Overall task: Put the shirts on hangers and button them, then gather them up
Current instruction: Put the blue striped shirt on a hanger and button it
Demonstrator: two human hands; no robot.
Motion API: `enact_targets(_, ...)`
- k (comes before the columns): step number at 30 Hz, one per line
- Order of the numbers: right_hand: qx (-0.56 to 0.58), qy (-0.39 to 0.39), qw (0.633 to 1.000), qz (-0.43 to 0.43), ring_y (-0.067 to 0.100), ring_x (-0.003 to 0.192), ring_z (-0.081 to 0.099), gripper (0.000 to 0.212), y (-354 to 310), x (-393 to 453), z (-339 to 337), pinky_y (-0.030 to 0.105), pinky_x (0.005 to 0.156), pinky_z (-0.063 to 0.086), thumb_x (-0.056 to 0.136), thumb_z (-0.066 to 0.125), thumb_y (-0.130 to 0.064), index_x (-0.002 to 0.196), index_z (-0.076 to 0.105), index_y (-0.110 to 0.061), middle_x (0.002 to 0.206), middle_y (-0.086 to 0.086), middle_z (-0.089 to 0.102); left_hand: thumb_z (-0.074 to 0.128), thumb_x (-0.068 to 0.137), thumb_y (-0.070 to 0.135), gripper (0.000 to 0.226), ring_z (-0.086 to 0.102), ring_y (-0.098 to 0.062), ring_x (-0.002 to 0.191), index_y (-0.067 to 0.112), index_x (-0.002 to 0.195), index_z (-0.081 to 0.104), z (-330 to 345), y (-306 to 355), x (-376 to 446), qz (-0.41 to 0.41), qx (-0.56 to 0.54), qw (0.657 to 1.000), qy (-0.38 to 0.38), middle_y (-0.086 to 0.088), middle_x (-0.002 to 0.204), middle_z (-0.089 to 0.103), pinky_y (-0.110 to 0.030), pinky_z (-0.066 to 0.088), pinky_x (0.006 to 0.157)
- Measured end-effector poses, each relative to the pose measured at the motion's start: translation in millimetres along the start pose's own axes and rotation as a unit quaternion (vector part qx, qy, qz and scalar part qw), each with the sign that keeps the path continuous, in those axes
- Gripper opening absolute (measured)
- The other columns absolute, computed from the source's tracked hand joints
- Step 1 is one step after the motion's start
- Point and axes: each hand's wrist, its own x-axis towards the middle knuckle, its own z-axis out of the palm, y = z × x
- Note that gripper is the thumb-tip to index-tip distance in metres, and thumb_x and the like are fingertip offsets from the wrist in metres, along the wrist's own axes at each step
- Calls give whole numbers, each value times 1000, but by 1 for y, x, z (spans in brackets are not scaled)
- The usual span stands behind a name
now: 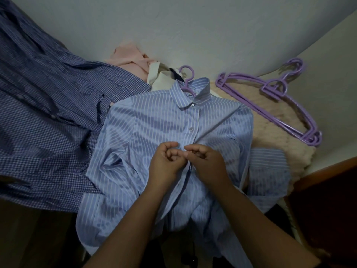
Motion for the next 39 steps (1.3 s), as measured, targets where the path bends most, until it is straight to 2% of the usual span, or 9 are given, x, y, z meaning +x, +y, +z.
enact_targets(5,29,31,999,29,-12,71,60,18,7,10,1,10,72,48,85,64,-4,91,72,-19,81,-12,66,70,82,0,34,63,-4,68,24,98,53,6,-1,-3,36,32,998,28,-2,81,68,-17,52,69)
enact_targets(11,53,51,996,50,-13,54,55,16,12,13,3,4,59,43,84,63,0,93,72,-10,68,-11,62,70,81,4,33,63,-4,71,27,98,53,10,-6,-6,59,65,994,64,-2,83,70,-14,49,70)
enact_targets(17,6,67,997,32,-1,58,57,31,15,14,4,24,65,53,82,61,4,69,64,-25,64,-10,62,72,82,8,31,61,3,68,26,98,53,11,-5,-7,84,116,987,69,7,77,68,-5,43,64)
enact_targets(20,-28,54,998,8,2,56,52,23,11,12,2,10,56,43,81,59,6,75,60,-17,66,-6,55,72,83,12,29,62,4,71,23,103,55,6,-2,-2,91,166,980,53,10,77,68,-5,43,64)
enact_targets(25,-41,37,998,-19,-4,57,51,21,9,13,3,8,56,40,82,60,5,81,57,-16,68,-6,53,69,83,13,32,61,0,76,28,103,49,0,3,2,156,273,949,23,8,74,66,-4,39,62)
enact_targets(28,-24,26,999,-17,-6,59,52,21,9,16,1,7,58,41,81,65,2,78,58,-18,70,-7,56,69,81,9,33,58,-1,61,21,108,53,0,9,5,95,202,973,64,7,68,62,-11,44,65)
enact_targets(32,-6,-9,1000,-17,1,61,53,22,6,20,-2,19,65,46,84,63,-1,75,61,-20,70,-3,59,67,83,-2,39,58,-7,55,6,117,52,-2,14,13,-84,-68,993,42,1,60,60,-23,50,65)
enact_targets(37,-29,-50,998,-10,19,100,63,33,4,39,2,42,96,48,90,52,-4,84,70,-31,100,3,65,65,86,0,33,59,-7,65,9,116,54,-8,12,32,-48,-12,999,5,-5,75,59,-16,50,63)
enact_targets(39,-52,-48,997,-26,14,94,60,30,1,52,-2,35,91,46,93,48,-1,102,72,-17,93,-5,56,61,90,2,27,62,-9,79,10,115,55,-8,13,45,-20,40,999,-6,-6,86,64,-15,49,71)
